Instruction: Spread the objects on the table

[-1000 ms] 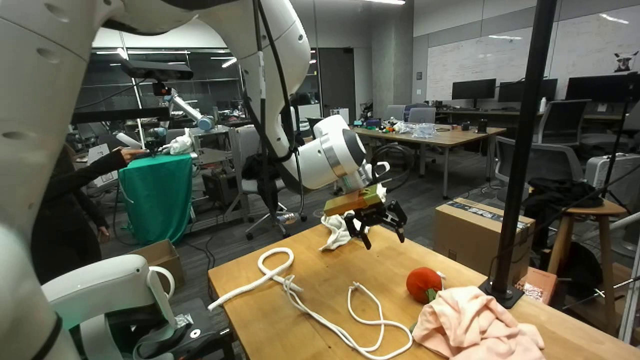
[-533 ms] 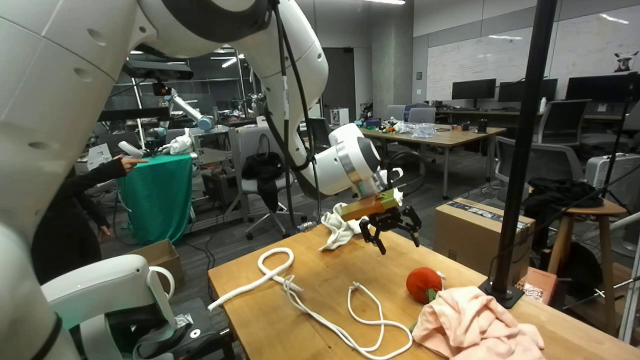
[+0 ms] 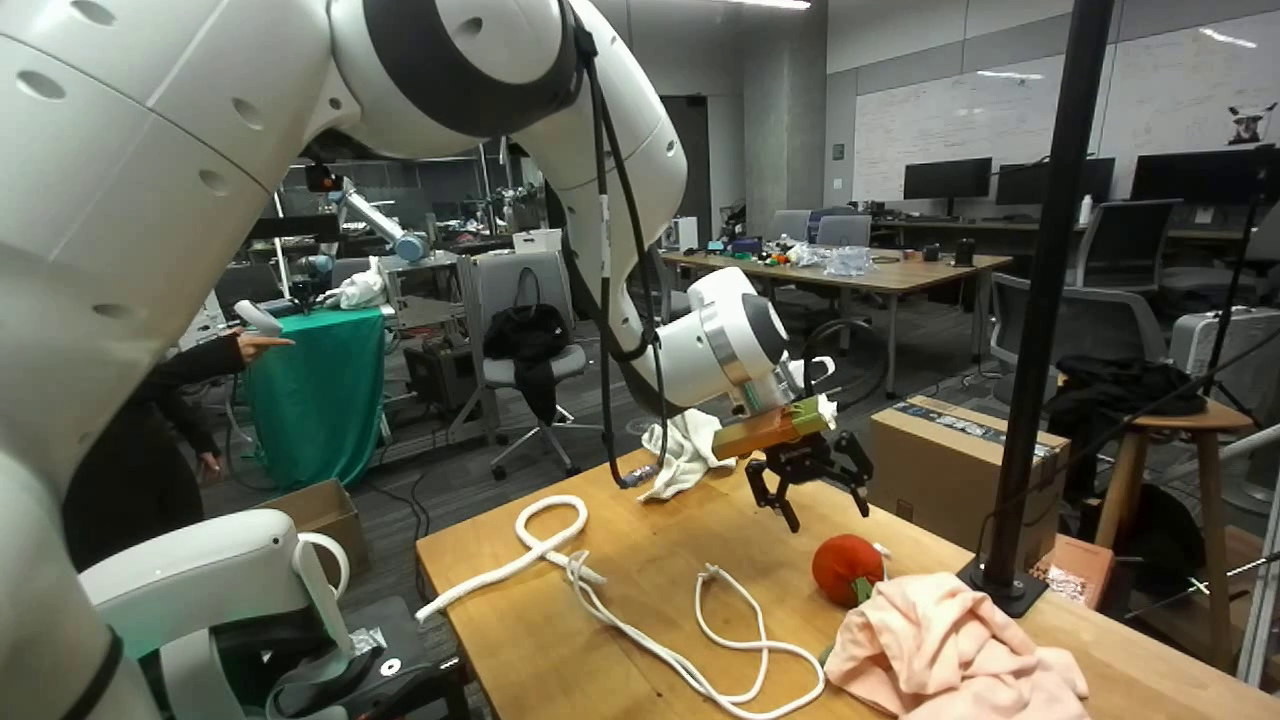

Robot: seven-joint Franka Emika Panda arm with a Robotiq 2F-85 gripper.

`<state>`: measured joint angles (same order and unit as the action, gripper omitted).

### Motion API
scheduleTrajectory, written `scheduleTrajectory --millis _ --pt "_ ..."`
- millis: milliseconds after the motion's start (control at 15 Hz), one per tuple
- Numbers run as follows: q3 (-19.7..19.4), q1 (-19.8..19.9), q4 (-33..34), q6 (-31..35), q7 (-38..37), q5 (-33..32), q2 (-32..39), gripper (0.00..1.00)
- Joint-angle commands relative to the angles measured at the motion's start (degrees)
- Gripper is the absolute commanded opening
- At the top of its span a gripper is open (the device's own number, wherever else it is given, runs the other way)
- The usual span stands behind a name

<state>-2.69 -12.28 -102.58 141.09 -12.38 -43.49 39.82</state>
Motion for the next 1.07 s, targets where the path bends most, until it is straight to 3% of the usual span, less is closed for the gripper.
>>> scheduleTrajectory --millis 0,733,867,1000 --pt "-0.86 0.05 4.23 -1.81 1.63 0.83 2.94 1.00" --pt "-1.46 1.90 8.77 -4.24 3.51 3.07 7.37 1.00" --pt "-1.46 2.19 9.27 -4.36 4.49 4.29 7.84 0.72" --pt "-1.44 2.38 9.68 -4.61 5.37 5.43 8.18 0.58"
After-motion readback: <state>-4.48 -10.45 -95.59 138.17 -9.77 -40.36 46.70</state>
